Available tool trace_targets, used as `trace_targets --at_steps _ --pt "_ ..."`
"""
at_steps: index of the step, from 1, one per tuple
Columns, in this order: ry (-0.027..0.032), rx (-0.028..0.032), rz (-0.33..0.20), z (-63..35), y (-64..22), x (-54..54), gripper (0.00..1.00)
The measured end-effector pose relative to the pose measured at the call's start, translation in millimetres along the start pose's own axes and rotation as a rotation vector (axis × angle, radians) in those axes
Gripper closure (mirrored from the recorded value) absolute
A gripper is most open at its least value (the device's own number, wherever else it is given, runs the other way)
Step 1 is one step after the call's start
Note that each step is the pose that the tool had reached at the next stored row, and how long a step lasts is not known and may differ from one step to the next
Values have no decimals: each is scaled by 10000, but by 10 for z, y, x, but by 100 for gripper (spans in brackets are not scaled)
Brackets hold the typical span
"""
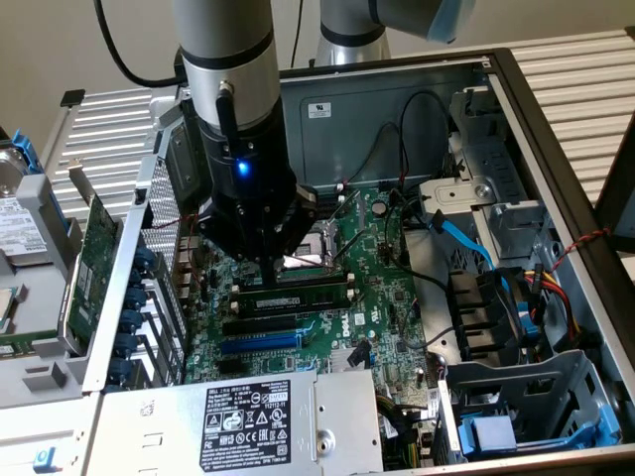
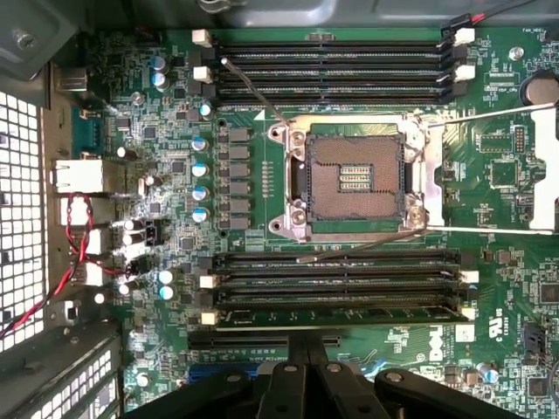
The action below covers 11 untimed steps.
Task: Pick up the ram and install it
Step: 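Press down the ram until it locks into place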
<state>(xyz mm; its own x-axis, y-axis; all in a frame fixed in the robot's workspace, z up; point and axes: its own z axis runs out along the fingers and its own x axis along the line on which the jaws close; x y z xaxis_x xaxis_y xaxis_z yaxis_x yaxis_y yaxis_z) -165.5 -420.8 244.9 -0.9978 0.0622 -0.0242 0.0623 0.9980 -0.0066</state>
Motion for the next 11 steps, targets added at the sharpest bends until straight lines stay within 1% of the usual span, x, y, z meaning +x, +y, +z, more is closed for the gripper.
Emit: trace_targets --at_steps 3,5,11 --pt "2 -50 36 10 0 12 89" --pt "3 -67 79 12 -1 33 89" --pt "5 -90 182 40 -4 69 89"
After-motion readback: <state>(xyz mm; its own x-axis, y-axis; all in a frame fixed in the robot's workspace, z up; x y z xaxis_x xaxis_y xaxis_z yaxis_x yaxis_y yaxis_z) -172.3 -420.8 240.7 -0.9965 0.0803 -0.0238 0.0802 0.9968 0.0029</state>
